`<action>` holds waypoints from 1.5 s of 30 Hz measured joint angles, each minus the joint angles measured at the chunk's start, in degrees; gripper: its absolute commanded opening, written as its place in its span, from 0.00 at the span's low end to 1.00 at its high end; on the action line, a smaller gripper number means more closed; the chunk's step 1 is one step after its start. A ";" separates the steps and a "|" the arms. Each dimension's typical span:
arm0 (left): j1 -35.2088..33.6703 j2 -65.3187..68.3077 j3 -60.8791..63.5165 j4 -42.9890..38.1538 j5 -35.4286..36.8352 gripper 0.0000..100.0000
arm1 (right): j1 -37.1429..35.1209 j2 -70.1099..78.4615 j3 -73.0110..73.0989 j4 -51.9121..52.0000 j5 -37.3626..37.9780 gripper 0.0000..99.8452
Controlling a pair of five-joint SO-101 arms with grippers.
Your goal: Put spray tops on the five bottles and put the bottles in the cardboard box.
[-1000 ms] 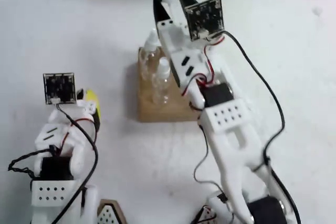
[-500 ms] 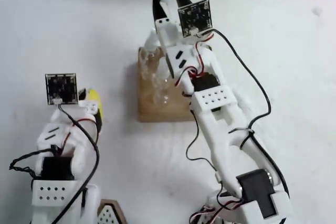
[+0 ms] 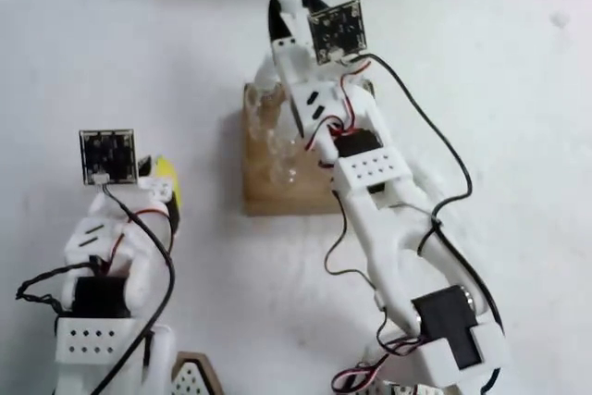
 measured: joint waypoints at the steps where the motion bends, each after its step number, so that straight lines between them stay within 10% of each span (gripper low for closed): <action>1: 0.00 0.00 0.00 0.00 0.00 0.06 | 0.00 0.18 0.00 0.00 0.00 0.02; 45: 0.00 0.00 0.00 -0.09 0.00 0.06 | 0.09 1.49 -2.20 1.41 0.00 0.02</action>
